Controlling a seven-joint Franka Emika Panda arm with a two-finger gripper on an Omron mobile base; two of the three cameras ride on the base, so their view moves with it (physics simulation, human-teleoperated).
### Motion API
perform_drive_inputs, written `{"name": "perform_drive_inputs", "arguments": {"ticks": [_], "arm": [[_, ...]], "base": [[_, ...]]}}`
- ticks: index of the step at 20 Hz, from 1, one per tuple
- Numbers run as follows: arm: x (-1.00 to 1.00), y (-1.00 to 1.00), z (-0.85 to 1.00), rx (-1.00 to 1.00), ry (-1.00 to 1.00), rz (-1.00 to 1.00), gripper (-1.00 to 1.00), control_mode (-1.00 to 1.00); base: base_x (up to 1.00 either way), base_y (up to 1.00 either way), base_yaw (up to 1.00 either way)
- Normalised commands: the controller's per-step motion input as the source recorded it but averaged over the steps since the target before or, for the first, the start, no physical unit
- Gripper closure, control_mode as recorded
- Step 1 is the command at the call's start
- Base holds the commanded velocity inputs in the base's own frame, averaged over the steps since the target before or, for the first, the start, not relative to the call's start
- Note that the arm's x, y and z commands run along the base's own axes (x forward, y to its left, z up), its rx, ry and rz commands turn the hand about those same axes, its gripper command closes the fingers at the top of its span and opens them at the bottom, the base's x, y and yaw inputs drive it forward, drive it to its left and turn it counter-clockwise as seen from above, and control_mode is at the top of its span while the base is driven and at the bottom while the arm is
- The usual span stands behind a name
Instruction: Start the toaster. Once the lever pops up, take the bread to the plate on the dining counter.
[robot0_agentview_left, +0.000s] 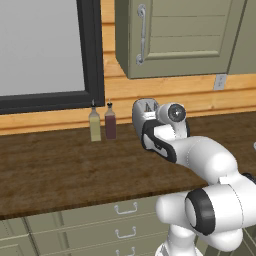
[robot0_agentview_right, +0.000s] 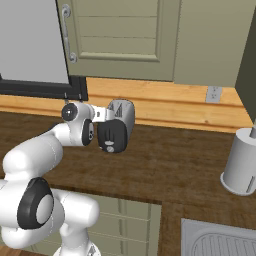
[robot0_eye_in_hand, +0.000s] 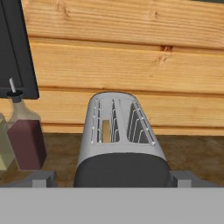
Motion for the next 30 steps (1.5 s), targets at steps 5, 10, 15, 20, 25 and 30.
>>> {"name": "perform_drive_inputs", "arguments": {"ticks": [5,10,15,20,25,30], "arm": [[0.00,0.00,0.00,0.00,0.00,0.00,-1.00,-1.00],[0.00,0.00,0.00,0.00,0.00,0.00,-1.00,-1.00],[0.00,0.00,0.00,0.00,0.00,0.00,-1.00,-1.00],[0.00,0.00,0.00,0.00,0.00,0.00,-1.00,-1.00],[0.00,0.00,0.00,0.00,0.00,0.00,-1.00,-1.00],[0.00,0.00,0.00,0.00,0.00,0.00,-1.00,-1.00]], "base": [[0.00,0.00,0.00],[0.00,0.00,0.00],[0.00,0.00,0.00],[0.00,0.00,0.00],[0.00,0.00,0.00],[0.00,0.00,0.00]]}}
